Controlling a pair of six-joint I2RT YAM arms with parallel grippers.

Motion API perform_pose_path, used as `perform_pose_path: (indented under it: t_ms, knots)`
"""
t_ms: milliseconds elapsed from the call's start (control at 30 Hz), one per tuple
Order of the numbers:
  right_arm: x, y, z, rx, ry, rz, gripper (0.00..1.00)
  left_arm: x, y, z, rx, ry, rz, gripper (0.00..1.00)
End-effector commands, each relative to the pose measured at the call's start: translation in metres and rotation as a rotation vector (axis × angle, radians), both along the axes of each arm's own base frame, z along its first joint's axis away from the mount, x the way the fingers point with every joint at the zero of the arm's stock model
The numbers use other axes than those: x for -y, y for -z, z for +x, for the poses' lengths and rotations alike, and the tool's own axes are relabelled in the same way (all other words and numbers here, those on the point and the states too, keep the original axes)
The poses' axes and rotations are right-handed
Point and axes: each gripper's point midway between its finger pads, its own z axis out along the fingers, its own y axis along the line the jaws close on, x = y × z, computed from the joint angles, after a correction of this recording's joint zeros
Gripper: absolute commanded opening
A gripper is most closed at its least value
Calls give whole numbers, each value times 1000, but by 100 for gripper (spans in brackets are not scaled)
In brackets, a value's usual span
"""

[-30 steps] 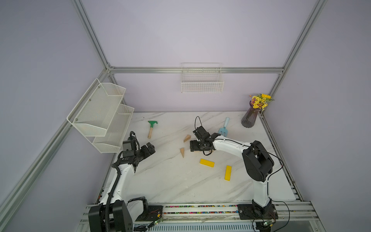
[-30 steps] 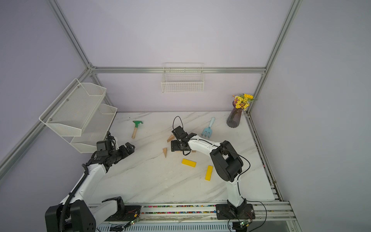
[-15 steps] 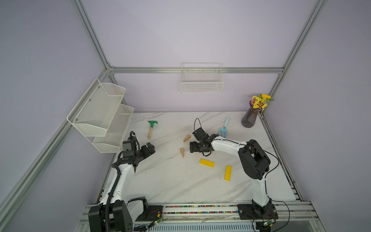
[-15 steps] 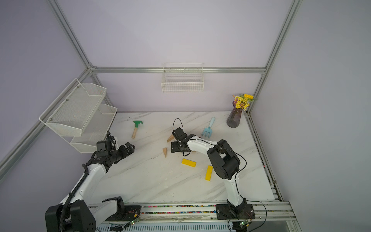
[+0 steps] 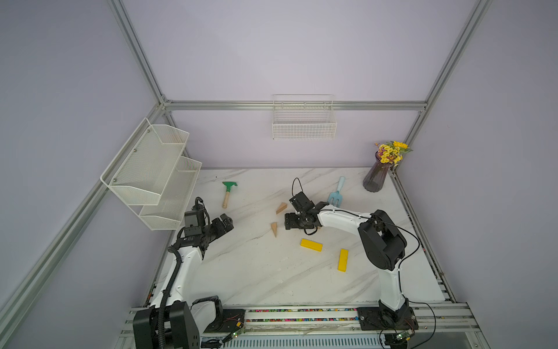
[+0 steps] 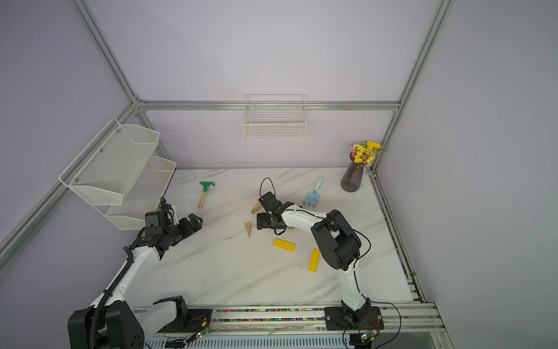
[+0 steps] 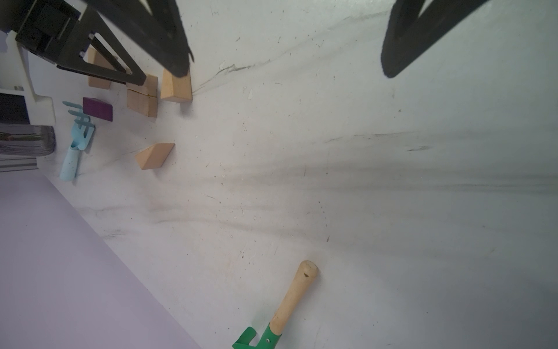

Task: Assemble a small pinwheel with building blocks
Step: Adjust the building block at the center of the board.

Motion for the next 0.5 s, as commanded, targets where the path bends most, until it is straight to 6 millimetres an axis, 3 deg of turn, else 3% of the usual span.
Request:
perform_pose_path:
  t_ms: [0,467]
  knots:
    - [-4,6,2,1,1,11,86,0,-7,5,36,13,5,100]
    - [-6,7,5,6,-4,5,86,0,-7,6,37,13,5,100]
